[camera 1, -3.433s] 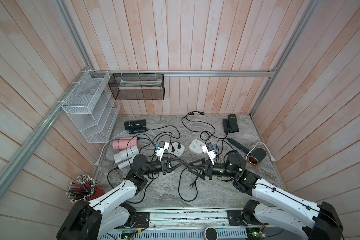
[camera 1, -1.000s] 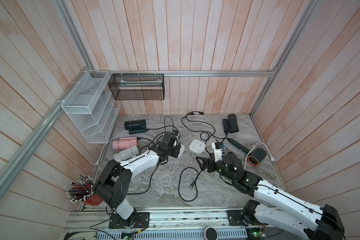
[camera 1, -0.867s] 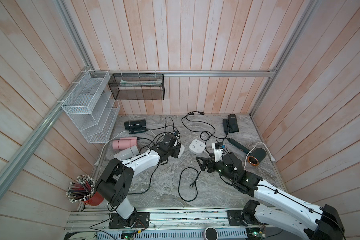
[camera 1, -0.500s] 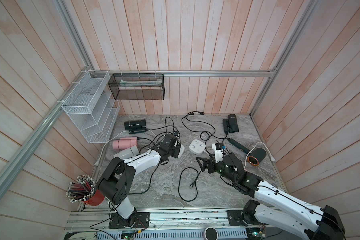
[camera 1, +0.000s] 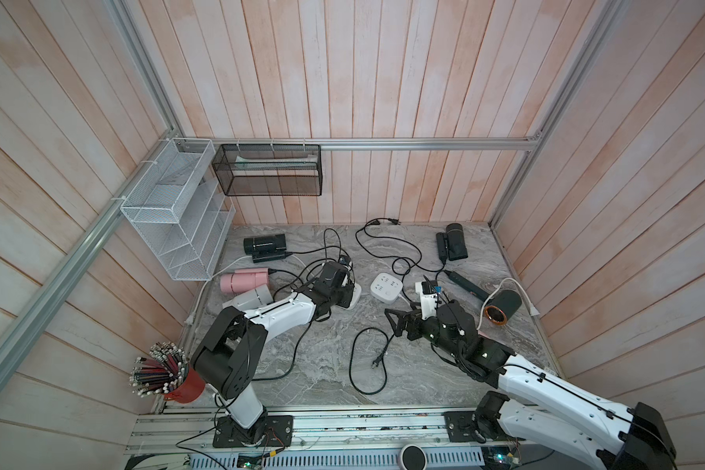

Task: Charge the blow dryers
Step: Insert the plug into the socket.

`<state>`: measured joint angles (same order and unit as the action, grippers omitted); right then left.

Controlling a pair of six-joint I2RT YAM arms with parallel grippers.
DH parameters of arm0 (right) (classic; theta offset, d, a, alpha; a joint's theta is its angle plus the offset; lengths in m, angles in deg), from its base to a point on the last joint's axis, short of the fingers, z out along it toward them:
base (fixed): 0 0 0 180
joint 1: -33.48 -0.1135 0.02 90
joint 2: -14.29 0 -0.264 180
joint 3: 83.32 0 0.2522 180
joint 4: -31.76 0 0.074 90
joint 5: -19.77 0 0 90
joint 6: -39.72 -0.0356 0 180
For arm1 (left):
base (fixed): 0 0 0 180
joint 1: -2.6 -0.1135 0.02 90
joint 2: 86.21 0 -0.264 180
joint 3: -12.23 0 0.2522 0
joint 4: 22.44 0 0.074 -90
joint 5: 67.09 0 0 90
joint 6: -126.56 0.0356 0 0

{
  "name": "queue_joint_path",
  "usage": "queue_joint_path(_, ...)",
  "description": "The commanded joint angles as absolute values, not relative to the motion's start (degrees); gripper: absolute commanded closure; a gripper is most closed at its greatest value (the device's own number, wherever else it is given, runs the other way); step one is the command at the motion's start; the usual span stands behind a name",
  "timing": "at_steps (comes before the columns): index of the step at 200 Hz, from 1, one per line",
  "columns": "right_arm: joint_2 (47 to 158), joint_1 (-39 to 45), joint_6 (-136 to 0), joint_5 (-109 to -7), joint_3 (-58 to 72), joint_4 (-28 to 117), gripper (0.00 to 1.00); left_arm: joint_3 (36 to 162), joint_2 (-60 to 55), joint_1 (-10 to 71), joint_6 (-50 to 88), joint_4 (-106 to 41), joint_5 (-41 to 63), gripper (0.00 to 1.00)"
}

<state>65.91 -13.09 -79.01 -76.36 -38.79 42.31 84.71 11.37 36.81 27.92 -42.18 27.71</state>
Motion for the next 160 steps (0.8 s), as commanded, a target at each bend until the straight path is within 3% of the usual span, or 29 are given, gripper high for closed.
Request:
queue_joint_path(1, 65.1, -12.9, -79.2, -76.3, -39.7, 42.0, 0.02, 86.3, 12.7, 37.2, 27.5, -41.1, 27.6, 0.92)
queue_joint_path(160, 65.6, -12.9, -79.8, -75.4, -40.6, 40.9, 0.02, 80.3, 12.2, 38.7, 27.1, -40.2, 28.0, 0.93)
